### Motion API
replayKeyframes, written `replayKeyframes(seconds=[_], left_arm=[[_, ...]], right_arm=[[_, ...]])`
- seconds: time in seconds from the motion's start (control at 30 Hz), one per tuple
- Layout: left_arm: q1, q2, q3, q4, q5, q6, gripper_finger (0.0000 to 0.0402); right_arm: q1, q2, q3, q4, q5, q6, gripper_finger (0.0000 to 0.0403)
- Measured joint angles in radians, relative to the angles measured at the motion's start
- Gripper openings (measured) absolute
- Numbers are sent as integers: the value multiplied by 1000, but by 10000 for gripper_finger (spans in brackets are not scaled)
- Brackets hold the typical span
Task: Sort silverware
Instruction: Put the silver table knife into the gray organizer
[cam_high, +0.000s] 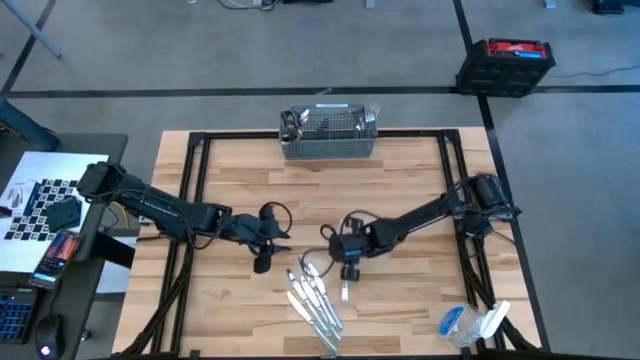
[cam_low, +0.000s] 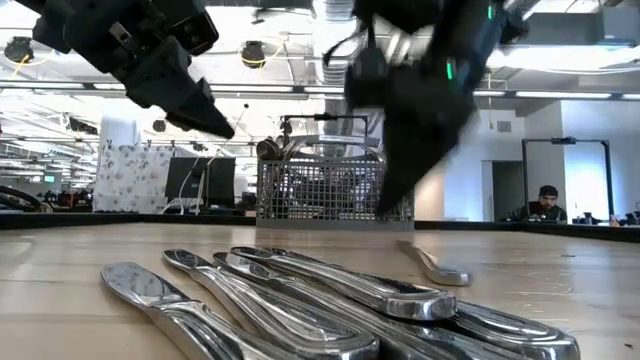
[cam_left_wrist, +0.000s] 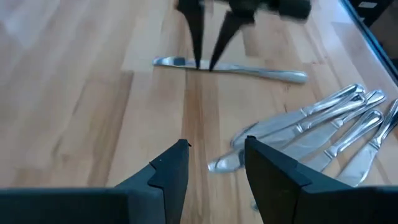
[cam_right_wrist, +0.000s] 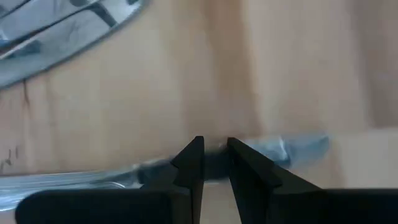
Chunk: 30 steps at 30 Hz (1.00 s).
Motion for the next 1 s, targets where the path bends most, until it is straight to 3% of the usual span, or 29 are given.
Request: replayKeyframes(seconds=[0.23,0.47,0.6,0.77,1.0], left_arm=[[27,84,30,118,-1,142,137],[59,343,182,115,18,220,137],[78,511,311,112,69,248,137],[95,687,482,71,77,246,137],[101,859,673,-42,113,195,137]], right_arm=[[6,-172,-53,-82,-3,364,58],[117,-213,-185,-37,10,717,58],[198,-193,-255,39,58,736,58],[231,-151,-307,73,238,715,58],[216,-61,-333,110,282,548,58]])
